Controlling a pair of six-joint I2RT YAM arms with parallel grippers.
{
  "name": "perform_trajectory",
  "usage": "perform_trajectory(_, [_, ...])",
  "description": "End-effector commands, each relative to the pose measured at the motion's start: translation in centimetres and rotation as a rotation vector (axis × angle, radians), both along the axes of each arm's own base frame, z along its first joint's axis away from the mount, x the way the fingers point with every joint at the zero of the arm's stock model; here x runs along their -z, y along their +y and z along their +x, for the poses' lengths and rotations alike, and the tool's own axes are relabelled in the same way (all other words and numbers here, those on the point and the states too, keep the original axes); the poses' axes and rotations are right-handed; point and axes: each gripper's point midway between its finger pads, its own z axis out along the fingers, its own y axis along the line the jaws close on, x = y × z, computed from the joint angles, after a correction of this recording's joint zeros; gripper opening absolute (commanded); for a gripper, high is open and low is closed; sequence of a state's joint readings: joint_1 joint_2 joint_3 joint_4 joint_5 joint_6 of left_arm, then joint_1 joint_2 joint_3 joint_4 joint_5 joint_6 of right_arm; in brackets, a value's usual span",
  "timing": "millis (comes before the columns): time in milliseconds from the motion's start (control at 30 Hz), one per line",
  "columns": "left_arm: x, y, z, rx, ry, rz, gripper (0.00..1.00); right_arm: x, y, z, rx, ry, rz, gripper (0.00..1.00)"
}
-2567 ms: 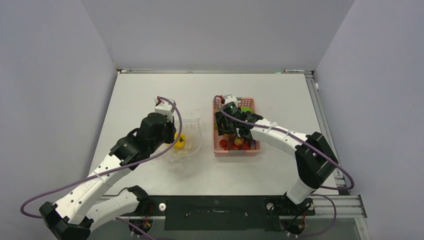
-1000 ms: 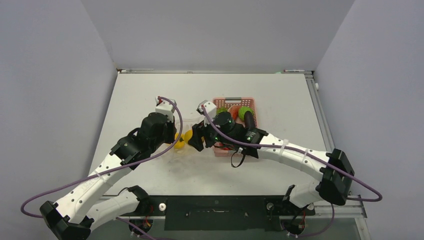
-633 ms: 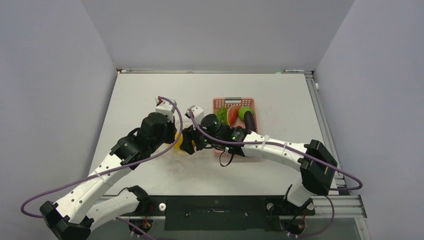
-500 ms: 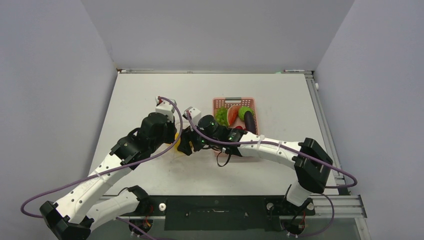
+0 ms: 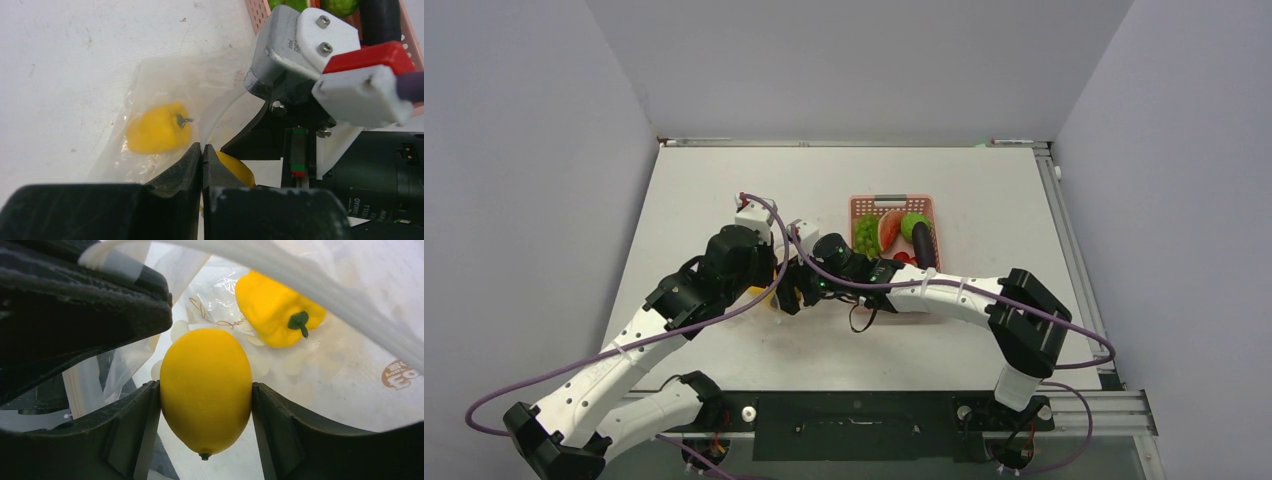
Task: Place the food in the zip-top bag and seal the zipper
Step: Place the fake fruit in the zipper food storage bag.
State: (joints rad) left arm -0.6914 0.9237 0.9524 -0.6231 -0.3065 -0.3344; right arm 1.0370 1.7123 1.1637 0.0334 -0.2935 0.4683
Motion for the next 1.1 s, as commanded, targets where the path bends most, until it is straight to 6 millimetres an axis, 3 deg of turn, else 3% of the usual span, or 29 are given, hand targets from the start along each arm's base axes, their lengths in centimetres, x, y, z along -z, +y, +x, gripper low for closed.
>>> perform_trajectory(0, [-2.4, -0.4, 0.7, 0.001, -0.070, -0.052, 0.00, -2.4, 1.9, -0.1, -0.027, -0.018, 0.098, 0.66])
perform_trajectory(133, [-2.4, -0.4, 0.7, 0.002, -0.068, -0.051, 0.00, -2.3, 1.7, -0.2, -0.029, -0.018, 0.093, 0.76])
perform_trajectory(300, [-2.4, -0.4, 0.7, 0.001, -0.069, -0.051, 0.00, -2.5, 1.3, -0.2, -0.024, -0.027, 0.083, 0.82])
perform_trajectory(667, [-2.2, -0.4, 0.7, -0.001, -0.066, -0.047, 0.00, -3.6, -0.9, 0.5, 0.042, -0.083, 0.031, 0.84])
perform_trajectory(1067, [-2.1, -0.3, 0.8, -0.004, -0.064, -0.044, 0.00, -6.6, -5.9, 1.5, 0.204, -0.169, -0.031, 0.81])
